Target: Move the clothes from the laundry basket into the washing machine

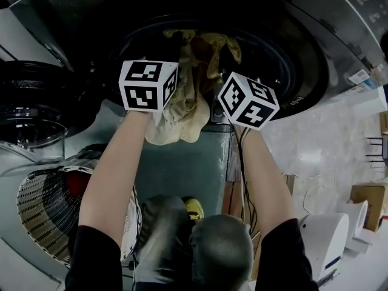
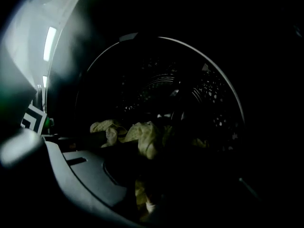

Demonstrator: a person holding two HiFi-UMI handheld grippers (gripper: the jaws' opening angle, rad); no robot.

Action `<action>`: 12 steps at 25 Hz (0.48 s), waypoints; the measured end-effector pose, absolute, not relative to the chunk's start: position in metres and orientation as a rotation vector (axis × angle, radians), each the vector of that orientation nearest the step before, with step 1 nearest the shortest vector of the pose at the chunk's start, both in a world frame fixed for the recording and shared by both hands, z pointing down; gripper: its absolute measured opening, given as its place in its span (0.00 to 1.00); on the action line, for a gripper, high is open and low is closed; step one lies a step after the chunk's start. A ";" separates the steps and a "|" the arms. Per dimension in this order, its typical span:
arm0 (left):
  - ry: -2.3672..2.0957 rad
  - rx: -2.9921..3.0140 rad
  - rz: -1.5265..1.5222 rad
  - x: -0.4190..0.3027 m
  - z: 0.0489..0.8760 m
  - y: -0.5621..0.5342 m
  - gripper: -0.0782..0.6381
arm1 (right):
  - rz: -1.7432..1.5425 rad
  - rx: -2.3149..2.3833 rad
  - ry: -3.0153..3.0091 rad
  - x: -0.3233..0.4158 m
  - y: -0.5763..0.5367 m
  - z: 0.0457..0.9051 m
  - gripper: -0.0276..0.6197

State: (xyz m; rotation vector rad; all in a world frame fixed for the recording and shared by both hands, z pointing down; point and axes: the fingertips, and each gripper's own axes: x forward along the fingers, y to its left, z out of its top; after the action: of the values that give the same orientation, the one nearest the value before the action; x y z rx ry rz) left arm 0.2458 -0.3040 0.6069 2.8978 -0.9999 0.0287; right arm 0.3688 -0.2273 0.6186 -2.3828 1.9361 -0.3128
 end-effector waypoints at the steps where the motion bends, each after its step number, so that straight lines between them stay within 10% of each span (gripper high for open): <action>1: -1.003 2.901 0.033 0.249 0.606 -0.307 0.16 | -0.305 -2.392 1.931 0.371 -0.229 0.619 0.18; 12: -0.976 2.804 0.226 0.264 0.630 -0.324 0.21 | -0.342 -2.410 1.899 0.386 -0.243 0.620 0.36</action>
State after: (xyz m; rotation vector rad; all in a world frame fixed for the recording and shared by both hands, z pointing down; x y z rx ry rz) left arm 0.2636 -0.3243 0.6303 2.8040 -0.9756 0.2264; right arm 0.3859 -0.2432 0.6203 -2.4102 1.8986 -0.3418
